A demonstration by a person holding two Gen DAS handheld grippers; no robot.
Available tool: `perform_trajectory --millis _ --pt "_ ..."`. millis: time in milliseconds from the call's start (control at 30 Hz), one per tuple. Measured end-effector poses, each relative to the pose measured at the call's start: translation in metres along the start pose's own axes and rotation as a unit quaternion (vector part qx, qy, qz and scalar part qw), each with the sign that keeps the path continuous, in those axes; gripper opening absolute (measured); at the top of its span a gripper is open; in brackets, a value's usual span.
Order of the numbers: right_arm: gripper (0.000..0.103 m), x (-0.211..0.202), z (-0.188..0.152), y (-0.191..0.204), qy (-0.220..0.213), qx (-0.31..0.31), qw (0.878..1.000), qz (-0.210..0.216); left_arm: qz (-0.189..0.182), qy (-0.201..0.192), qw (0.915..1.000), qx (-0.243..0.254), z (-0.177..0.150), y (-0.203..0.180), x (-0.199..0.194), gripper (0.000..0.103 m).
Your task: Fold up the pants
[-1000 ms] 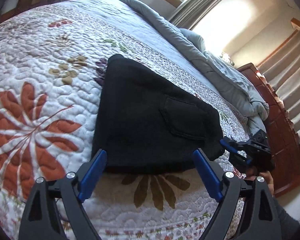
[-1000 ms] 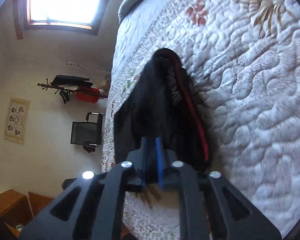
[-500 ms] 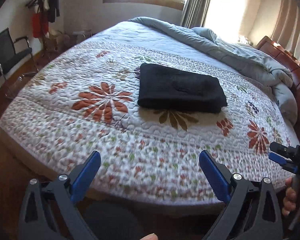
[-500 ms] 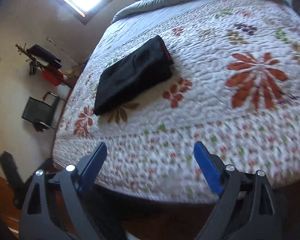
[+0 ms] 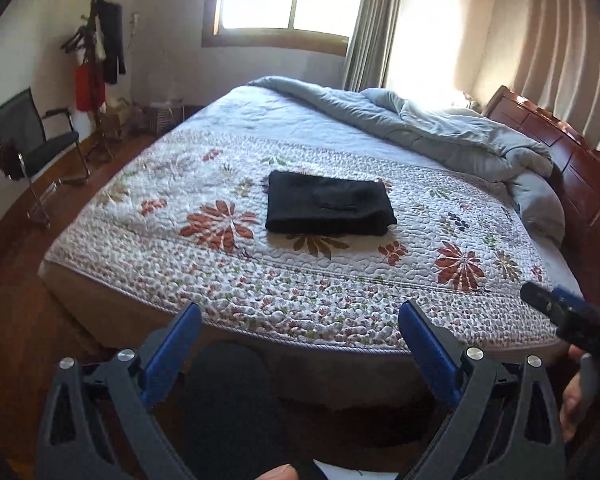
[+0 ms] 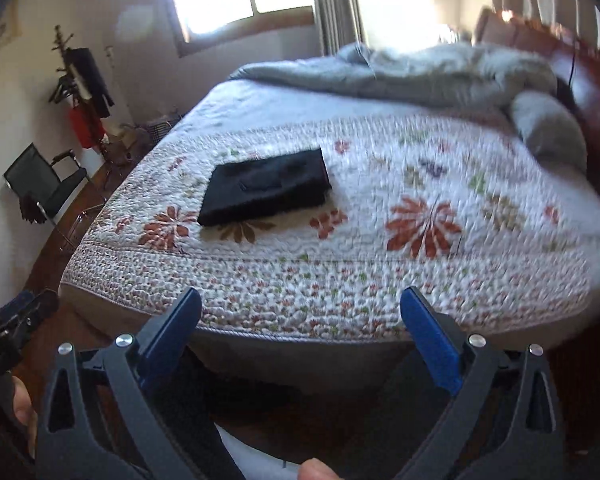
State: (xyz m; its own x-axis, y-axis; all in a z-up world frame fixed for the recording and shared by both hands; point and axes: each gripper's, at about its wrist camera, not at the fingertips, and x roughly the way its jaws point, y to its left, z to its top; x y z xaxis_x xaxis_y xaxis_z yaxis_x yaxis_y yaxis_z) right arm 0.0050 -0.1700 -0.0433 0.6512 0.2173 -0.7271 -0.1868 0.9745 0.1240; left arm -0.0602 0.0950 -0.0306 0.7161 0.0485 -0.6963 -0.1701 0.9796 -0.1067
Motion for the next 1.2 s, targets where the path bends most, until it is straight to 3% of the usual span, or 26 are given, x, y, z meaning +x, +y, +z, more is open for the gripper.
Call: perform_trajectory --millis 133,300,500,700,1200 --pt "0.099 -0.054 0.012 0.026 -0.050 -0.037 0.998 -0.027 0.002 -0.025 0.9997 -0.004 0.003 -0.004 -0.039 0.099" --pt "0.099 -0.097 0.013 0.041 -0.068 -0.058 0.996 -0.032 -0.002 -0.044 0.9990 -0.006 0.009 -0.007 -0.076 0.099" --pt "0.099 -0.120 0.006 0.041 -0.078 -0.061 0.994 -0.043 0.001 -0.064 0.9979 0.000 0.009 -0.014 -0.105 0.099" --pt "0.099 -0.109 0.002 0.040 -0.060 -0.062 0.996 -0.040 -0.012 -0.056 0.9983 0.000 0.006 -0.020 -0.096 0.099" --pt "0.099 -0.073 0.018 0.039 -0.043 -0.065 0.997 -0.024 0.001 -0.033 0.9995 -0.004 0.021 -0.025 -0.059 0.099"
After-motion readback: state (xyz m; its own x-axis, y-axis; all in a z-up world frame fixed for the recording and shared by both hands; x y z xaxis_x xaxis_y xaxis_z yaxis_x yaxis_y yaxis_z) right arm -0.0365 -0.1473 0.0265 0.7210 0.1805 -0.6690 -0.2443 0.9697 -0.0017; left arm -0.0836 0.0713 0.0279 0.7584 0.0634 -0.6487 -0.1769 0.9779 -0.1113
